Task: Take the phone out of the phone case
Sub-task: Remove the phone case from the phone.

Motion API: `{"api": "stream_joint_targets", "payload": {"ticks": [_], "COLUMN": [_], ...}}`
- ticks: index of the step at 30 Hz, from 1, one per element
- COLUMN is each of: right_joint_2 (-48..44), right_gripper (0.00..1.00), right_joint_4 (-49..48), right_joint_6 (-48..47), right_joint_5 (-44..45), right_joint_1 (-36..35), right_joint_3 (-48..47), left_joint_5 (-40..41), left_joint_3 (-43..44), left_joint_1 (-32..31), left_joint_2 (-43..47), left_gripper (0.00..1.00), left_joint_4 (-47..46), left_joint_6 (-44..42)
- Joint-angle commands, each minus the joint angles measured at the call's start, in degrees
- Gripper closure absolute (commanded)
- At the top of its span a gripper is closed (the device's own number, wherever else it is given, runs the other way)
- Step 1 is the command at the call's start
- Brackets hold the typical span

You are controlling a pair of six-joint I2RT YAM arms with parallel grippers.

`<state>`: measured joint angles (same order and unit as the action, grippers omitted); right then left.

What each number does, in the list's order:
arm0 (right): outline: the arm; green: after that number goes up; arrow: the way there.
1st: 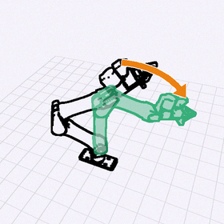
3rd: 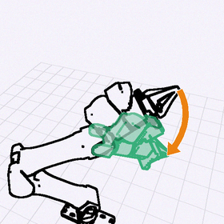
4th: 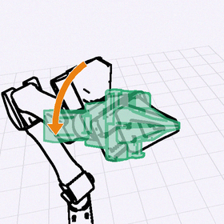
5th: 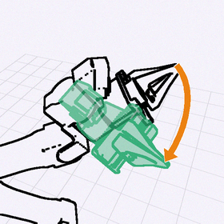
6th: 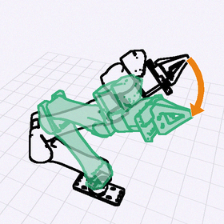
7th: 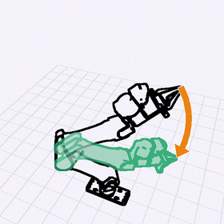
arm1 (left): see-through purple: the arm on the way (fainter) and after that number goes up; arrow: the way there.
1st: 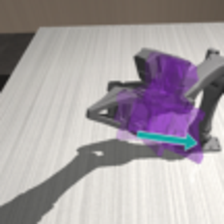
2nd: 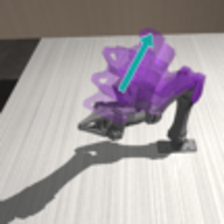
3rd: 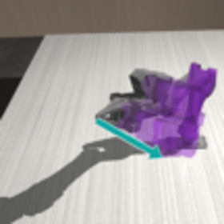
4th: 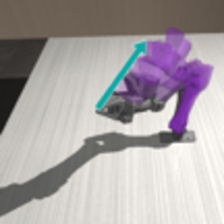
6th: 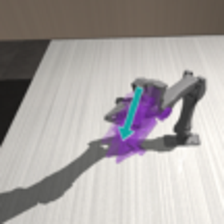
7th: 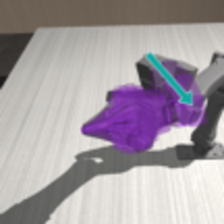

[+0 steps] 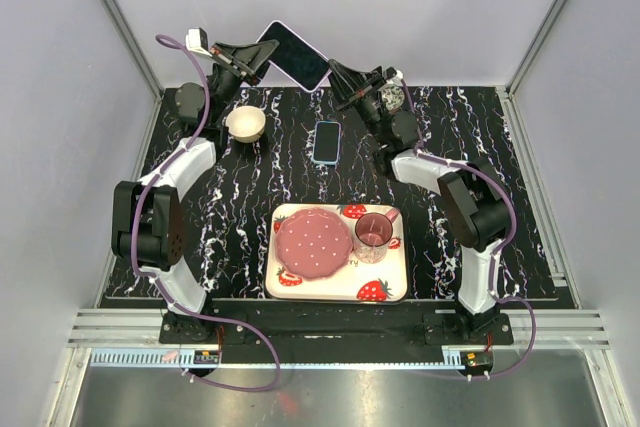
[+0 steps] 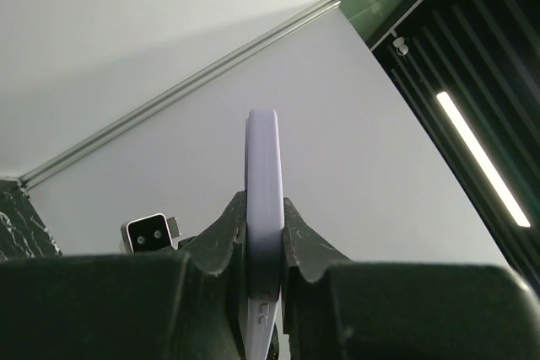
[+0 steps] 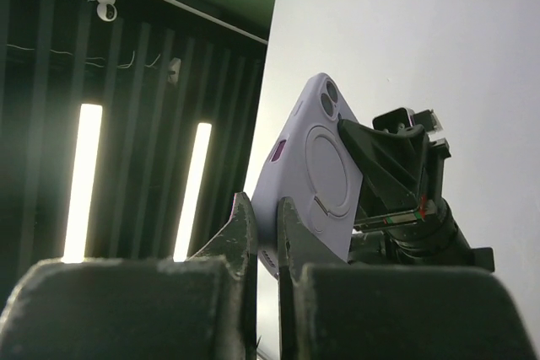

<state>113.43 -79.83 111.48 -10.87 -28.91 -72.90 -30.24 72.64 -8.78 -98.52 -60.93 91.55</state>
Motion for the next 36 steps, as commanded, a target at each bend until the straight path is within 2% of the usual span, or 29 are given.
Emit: {"api": "stream_joint_targets", "payload": {"ticks": [1, 6, 16, 22, 26, 28, 31, 34, 36], "right_joint_2": [0.7, 1.7, 6.0, 6.2, 5.3, 5.5, 3.8, 2.9, 0.1], "right_gripper": [1.00, 1.00, 1.00, 1.00, 1.00, 1.00, 1.00, 1.00, 1.00], "right_joint_4": [-8.2, -9.2, -9.6, -9.5, -7.4, -7.8, -4.7, -1.4, 10.4], "right_joint_6": [17.5, 18.4, 18.0, 16.8, 12.1, 9.3, 6.7, 5.2, 2.1], "right_joint_5": [7.5, 9.3, 10.5, 9.4, 6.1, 5.6, 3.9, -2.3, -12.6], "right_joint_1": [-1.4, -2.3, -3.7, -4.0, -3.5, -2.8, -2.4, -0.4, 1.7], "right_joint_3": [-4.6, -6.1, -15.1, -12.9, -7.1, -3.6, 0.3, 0.4, 0.1], "left_joint_5": [-7.0, -6.2, -4.7, -2.7, -1.5, 0.3, -0.9, -1.7, -3.2], "left_joint_3": [1.9, 2.1, 4.5, 6.6, 6.7, 6.5, 7.1, 5.8, 6.4], "left_joint_1": [-4.7, -5.3, -6.5, -6.4, -6.5, -6.0, -5.9, -5.8, -5.8], "left_joint_2": [1.9, 2.1, 1.1, 1.3, 3.0, 2.5, 2.6, 3.5, 3.3], "left_gripper": [1.00, 1.00, 1.00, 1.00, 1.00, 1.00, 1.00, 1.00, 1.00], "left_joint_4": [-11.6, -13.5, -20.5, -25.2, -24.8, -27.7, -26.4, -26.1, -25.6], "left_joint_6": [6.4, 7.4, 13.5, 19.3, 21.7, 25.2, 24.8, 25.0, 25.3]}}
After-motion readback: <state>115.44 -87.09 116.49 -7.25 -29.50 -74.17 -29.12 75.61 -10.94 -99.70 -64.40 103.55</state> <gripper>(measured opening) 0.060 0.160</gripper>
